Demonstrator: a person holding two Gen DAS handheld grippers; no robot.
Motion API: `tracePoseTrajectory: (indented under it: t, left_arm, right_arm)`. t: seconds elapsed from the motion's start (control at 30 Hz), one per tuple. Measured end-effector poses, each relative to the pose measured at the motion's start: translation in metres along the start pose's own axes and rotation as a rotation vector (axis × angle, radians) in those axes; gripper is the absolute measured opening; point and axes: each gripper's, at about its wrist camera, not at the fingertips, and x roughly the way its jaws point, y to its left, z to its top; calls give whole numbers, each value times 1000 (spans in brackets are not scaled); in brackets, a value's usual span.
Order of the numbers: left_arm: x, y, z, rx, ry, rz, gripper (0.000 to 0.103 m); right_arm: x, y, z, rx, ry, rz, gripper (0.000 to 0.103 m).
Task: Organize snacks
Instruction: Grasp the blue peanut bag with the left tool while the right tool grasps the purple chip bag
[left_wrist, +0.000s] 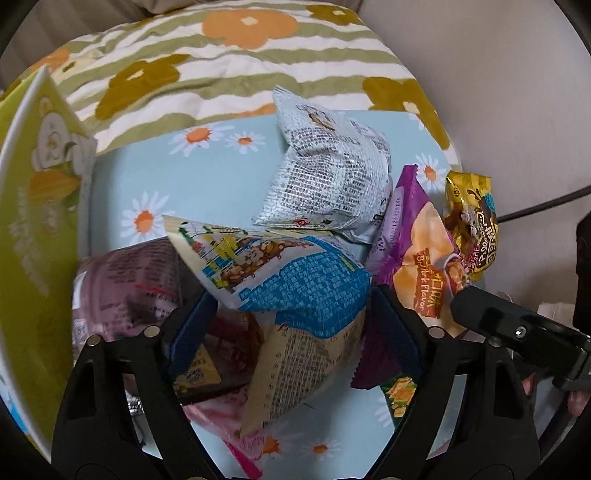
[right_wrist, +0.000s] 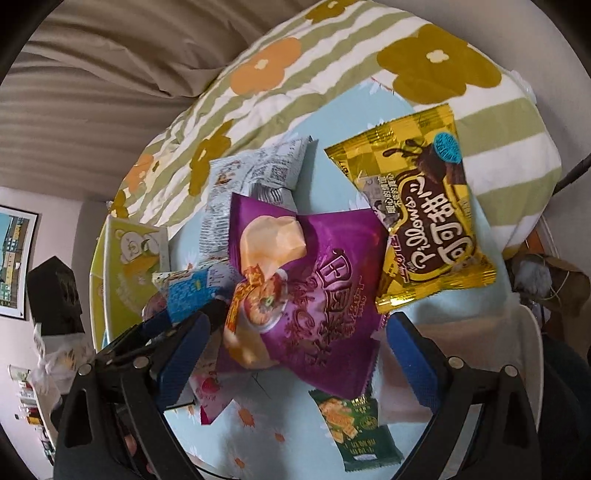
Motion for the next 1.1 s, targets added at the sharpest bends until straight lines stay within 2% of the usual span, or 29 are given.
tracePoseTrajectory:
  t: [0.13,0.2,0.37,0.57,0.93,1.0,1.07,1.1]
  left_arm:
    - [5,4,4,5,14,-29,76]
    - [8,4,5,18,30,-43,68]
    - [8,1,0,41,39,-48,62]
    - [4,1,-9,47,38,-43,61]
    - [-4,0,-19,30,13,-16,60]
    - [-5,-1,-21,24,7,-12,60]
    - [-7,-1,-23,18,-2,-2,60]
    - [-8,-1,-24,14,-5,1,60]
  right_arm:
    - [10,0,2,22,11,-3,96]
    - [15,0,2,30,17,-3,96]
    - [24,0,5,41,27,-8,96]
    - [33,2,6,31,52,-15,96]
    - [41,10,3,-70,83,-29,95]
    - [41,11,2,-90,84,-27,90]
    - [41,16,2,-117,79,-21,76]
    - [39,16,1,-132,77,-20,72]
